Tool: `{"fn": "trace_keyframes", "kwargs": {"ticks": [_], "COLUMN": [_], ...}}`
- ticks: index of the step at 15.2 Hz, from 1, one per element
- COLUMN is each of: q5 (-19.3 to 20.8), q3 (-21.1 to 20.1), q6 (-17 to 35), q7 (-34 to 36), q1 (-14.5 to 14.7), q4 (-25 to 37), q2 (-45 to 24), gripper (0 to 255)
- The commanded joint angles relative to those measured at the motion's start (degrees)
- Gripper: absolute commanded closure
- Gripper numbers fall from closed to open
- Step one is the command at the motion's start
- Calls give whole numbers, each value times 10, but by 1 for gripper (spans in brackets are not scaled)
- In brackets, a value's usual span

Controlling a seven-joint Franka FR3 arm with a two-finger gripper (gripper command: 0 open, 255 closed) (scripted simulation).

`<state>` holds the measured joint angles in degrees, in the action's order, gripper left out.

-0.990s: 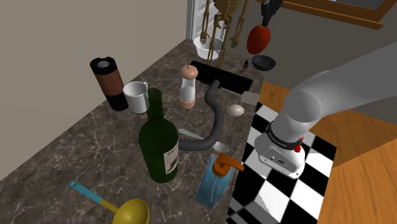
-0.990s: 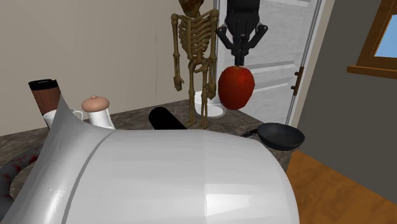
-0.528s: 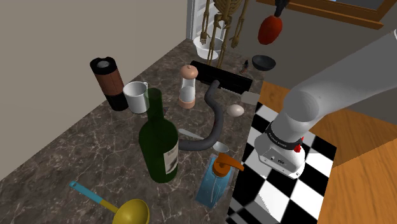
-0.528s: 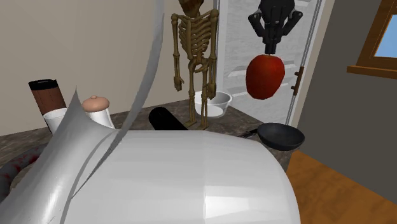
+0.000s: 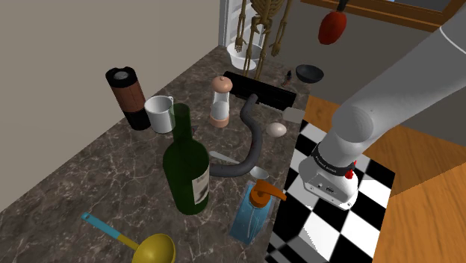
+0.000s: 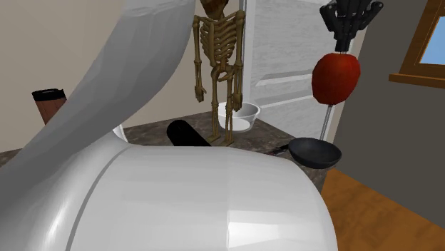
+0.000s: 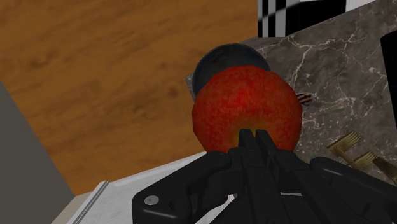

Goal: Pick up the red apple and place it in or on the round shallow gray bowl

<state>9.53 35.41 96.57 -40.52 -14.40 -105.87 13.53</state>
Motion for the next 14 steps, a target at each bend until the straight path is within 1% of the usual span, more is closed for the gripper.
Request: {"fn": "trace_keyframes", "kwargs": {"ticks": [1, 14], "q5": [0, 6], "q3": [3, 11], "q6": [14, 114], "q7": [-2, 4], "q1": [-1, -5], "q4": [-12, -113], "q2": [-2, 0], "gripper": [255, 255]}}
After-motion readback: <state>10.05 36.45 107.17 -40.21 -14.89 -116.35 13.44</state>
